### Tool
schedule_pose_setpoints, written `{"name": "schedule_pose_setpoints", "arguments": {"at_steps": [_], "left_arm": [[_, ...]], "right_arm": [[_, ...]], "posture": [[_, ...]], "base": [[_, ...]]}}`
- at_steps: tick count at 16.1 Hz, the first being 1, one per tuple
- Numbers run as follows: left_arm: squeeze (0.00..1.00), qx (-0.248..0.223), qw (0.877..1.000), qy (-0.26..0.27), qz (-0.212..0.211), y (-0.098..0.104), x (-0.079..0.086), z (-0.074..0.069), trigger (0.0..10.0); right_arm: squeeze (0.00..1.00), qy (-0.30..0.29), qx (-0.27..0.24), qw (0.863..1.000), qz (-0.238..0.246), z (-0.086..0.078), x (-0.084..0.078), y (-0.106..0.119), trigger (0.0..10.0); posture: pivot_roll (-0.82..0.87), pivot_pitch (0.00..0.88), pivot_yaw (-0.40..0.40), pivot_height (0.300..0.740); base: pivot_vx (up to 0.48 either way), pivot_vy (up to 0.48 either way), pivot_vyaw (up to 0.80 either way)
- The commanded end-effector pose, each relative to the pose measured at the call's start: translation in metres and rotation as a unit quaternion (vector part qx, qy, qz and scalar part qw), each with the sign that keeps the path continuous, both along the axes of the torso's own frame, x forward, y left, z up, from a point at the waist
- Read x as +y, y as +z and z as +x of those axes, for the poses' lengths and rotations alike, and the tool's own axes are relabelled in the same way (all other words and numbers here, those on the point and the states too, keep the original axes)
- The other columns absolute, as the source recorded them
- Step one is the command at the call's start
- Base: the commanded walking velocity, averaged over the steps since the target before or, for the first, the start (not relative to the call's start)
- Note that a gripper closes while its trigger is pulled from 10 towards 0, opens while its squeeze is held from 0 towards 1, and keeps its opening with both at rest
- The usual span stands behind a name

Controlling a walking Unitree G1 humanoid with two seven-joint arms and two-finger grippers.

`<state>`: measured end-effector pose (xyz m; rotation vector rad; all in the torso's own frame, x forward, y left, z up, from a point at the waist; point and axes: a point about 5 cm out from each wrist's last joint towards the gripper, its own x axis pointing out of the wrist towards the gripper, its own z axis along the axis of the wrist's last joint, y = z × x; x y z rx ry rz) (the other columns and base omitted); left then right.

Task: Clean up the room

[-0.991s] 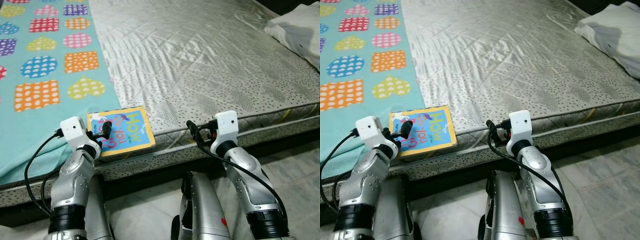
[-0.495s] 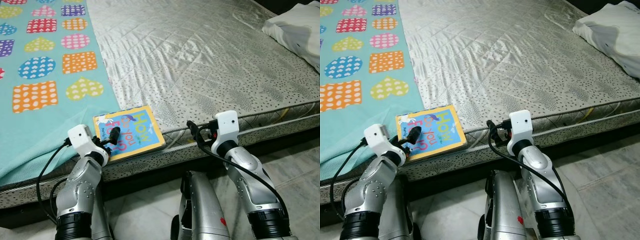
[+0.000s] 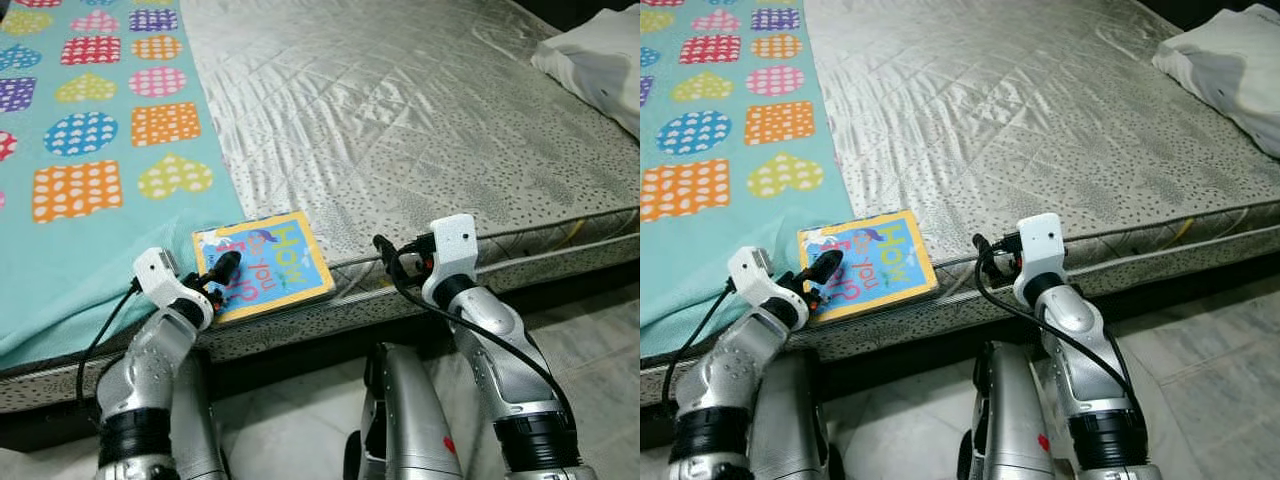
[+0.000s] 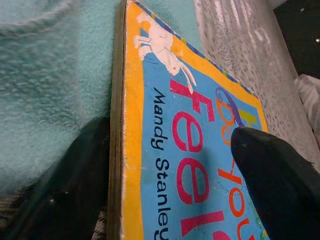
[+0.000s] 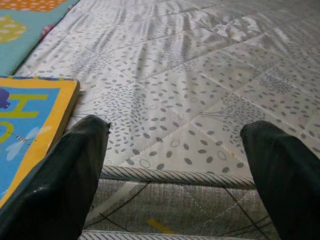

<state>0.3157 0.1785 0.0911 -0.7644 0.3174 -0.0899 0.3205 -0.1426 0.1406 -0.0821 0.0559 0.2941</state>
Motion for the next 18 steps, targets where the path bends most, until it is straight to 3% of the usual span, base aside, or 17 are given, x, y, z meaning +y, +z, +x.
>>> {"name": "schedule_pose_setpoints", "arguments": {"at_steps": [1,4,7,13,18], "left_arm": [[0.00,0.076,0.995,-0.061,-0.032,-0.028,-0.020,-0.009,0.0],[0.00,0.084,0.993,-0.074,-0.042,-0.028,-0.017,-0.005,0.0],[0.00,0.051,0.993,-0.086,-0.068,-0.018,-0.025,0.002,0.0],[0.00,0.040,0.991,-0.095,-0.088,-0.017,-0.031,0.004,0.0],[0.00,-0.009,0.986,-0.121,-0.111,-0.001,-0.039,0.007,0.0]], "right_arm": [[0.00,0.003,-0.016,1.000,-0.005,0.000,0.001,0.006,10.0],[0.00,0.006,-0.028,1.000,-0.010,0.003,0.002,0.012,10.0],[0.00,0.003,-0.032,0.999,-0.011,0.004,0.002,0.013,10.0],[0.00,-0.001,-0.040,0.999,-0.014,0.005,0.003,0.014,10.0],[0.00,0.000,-0.046,0.999,-0.014,0.007,0.004,0.016,10.0]], "posture": [[-0.04,0.134,-0.093,0.468],[-0.04,0.128,-0.092,0.468],[-0.04,0.123,-0.089,0.468],[-0.04,0.118,-0.085,0.468],[-0.04,0.113,-0.086,0.468]], "base": [[0.000,0.000,0.00],[0.000,0.000,0.00],[0.000,0.000,0.00],[0.000,0.000,0.00],[0.000,0.000,0.00]]}}
